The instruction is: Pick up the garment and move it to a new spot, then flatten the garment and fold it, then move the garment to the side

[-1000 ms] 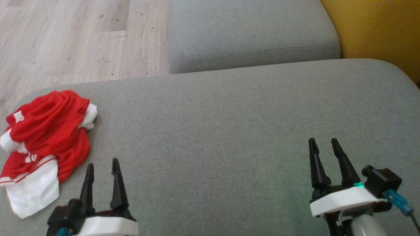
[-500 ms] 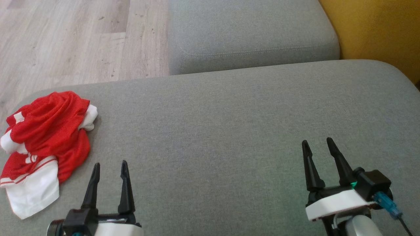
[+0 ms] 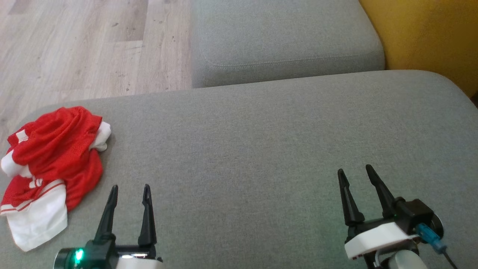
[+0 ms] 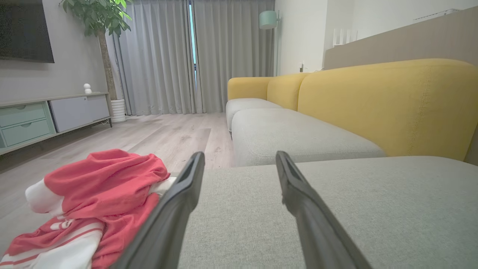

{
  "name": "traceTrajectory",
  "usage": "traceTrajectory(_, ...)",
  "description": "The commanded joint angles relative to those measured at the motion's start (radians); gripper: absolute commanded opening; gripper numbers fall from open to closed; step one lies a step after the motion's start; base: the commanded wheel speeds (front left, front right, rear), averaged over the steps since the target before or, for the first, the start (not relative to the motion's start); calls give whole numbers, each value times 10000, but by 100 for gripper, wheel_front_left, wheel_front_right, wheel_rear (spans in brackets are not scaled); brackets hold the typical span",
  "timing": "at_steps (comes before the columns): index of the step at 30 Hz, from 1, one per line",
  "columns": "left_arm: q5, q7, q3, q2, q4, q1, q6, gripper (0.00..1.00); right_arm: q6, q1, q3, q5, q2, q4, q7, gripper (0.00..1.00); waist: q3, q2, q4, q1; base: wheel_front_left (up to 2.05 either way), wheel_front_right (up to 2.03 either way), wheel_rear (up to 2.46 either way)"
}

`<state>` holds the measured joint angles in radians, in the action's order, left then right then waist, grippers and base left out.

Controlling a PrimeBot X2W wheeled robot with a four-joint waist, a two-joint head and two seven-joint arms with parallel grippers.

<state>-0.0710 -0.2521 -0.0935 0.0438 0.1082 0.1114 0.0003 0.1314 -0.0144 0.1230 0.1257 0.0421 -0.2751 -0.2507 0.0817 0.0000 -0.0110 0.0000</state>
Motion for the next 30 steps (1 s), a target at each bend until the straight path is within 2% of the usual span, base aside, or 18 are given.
traceTrajectory(1, -19, -97, 364, 67, -209, -285, 30, 100, -7, 219, 183, -50, 81, 265, -111, 100, 14, 0, -3, 0, 0, 0, 0)
traceTrajectory(14, -120, -97, 393, 65, 76, -317, 30, 100, -7, 196, 133, -113, 81, 204, -111, 100, -35, 0, 22, 0, 0, 0, 0)
traceTrajectory(18, -129, -97, 355, 65, 130, -365, 28, 100, -7, 125, 172, -31, 81, 290, -111, 100, -78, 0, 261, 0, 0, 0, 0)
traceTrajectory(26, 161, -97, 344, 83, 73, -384, 3, 100, -7, -43, 282, 118, 81, 299, -111, 100, -161, 0, 1637, 0, 0, 0, 0)
traceTrajectory(28, 251, -97, 436, 102, 68, -383, 42, 100, -7, -23, 384, 222, 81, 299, -111, 100, -177, 0, 2350, 0, 0, 0, 0)
traceTrajectory(30, 296, -97, 502, 168, 100, -340, 28, 100, -7, 28, 479, 274, 81, 290, -111, 100, -169, 0, 2761, 0, 0, 0, 0)
